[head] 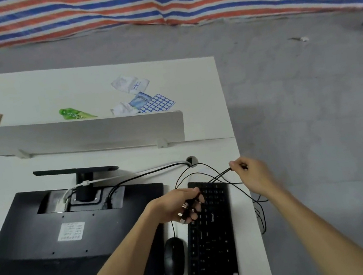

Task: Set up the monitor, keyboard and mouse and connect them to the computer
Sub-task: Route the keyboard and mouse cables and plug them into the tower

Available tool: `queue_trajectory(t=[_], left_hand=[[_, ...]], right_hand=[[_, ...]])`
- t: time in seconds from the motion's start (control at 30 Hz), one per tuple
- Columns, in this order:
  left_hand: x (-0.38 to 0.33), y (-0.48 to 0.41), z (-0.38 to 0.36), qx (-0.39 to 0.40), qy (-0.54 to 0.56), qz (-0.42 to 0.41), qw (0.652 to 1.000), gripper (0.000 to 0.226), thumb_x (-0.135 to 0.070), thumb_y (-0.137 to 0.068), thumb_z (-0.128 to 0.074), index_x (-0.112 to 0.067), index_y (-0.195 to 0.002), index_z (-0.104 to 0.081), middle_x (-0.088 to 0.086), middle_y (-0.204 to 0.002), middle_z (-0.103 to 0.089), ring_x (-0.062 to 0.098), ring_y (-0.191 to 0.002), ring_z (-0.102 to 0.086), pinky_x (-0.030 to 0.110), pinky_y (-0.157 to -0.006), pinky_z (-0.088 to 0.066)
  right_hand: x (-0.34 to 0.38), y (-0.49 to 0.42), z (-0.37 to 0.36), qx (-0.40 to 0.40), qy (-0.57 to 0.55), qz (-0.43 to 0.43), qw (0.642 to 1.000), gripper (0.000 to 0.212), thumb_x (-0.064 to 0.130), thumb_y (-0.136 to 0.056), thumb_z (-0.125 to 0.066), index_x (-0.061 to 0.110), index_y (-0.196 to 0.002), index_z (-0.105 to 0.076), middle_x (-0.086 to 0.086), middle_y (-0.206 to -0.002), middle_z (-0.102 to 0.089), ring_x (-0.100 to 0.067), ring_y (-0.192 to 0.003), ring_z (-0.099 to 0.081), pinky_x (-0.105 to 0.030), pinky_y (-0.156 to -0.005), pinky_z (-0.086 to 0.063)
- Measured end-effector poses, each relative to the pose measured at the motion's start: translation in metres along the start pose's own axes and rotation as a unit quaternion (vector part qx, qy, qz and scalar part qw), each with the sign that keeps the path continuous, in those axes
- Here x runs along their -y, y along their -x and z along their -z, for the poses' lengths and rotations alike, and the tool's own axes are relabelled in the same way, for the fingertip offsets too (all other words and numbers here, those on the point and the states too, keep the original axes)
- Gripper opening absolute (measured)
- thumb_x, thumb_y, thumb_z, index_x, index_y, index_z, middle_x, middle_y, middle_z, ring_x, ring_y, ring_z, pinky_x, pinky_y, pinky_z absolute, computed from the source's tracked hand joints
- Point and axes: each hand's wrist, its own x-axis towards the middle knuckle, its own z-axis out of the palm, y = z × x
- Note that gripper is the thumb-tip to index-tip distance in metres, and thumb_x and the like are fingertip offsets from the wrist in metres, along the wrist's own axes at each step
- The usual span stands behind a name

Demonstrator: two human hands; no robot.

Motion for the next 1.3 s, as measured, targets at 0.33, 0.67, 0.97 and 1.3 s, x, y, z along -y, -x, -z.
queue_trajectory(t=[0.33, 0.67, 0.97, 1.3], left_hand=[[0.006, 0.006, 0.017, -0.097, 0.012, 0.018, 0.995, 0.038, -0.045, -0.103, -0.040, -0.021, -0.078, -0.054, -0.007, -0.063, -0.039, 0.009, -0.051, -0.020, 0.020, -0.046, -0.014], [-0.042, -0.012, 0.018, -0.181, -0.162, -0.073, 0.967, 0.039, -0.044, -0.103, -0.040, -0.016, -0.080, -0.053, -0.005, -0.067, -0.042, 0.011, -0.054, -0.033, 0.021, -0.045, -0.023], [-0.020, -0.077, 0.035, -0.364, -0.162, -0.118, 0.910, 0.038, -0.047, -0.101, -0.046, -0.019, -0.123, -0.058, 0.001, -0.117, -0.065, 0.014, -0.104, -0.059, 0.031, -0.089, -0.047], [-0.005, -0.129, 0.044, -0.361, -0.164, -0.061, 0.916, 0.056, -0.029, -0.102, -0.045, -0.007, -0.152, -0.031, 0.009, -0.160, -0.030, 0.032, -0.144, -0.028, 0.039, -0.114, -0.028]], right_hand=[[0.005, -0.002, -0.005, -0.034, 0.084, 0.016, 0.996, 0.031, 0.039, -0.101, -0.049, 0.017, -0.085, -0.066, 0.002, -0.076, -0.067, -0.023, -0.078, -0.062, -0.033, -0.067, -0.045], [0.038, 0.002, -0.023, 0.200, 0.012, 0.034, 0.979, 0.034, 0.043, -0.102, -0.042, 0.035, -0.089, -0.072, 0.004, -0.094, -0.071, -0.018, -0.092, -0.063, -0.030, -0.084, -0.048], [0.018, -0.044, -0.022, 0.005, 0.025, 0.040, 0.999, 0.020, 0.032, -0.099, -0.055, 0.034, -0.083, -0.067, 0.011, -0.068, -0.067, -0.001, -0.069, -0.059, -0.011, -0.058, -0.040], [0.020, -0.093, -0.041, -0.012, 0.040, 0.009, 0.999, 0.020, 0.028, -0.102, -0.049, 0.030, -0.092, -0.066, 0.011, -0.061, -0.058, -0.004, -0.058, -0.052, -0.015, -0.053, -0.031]])
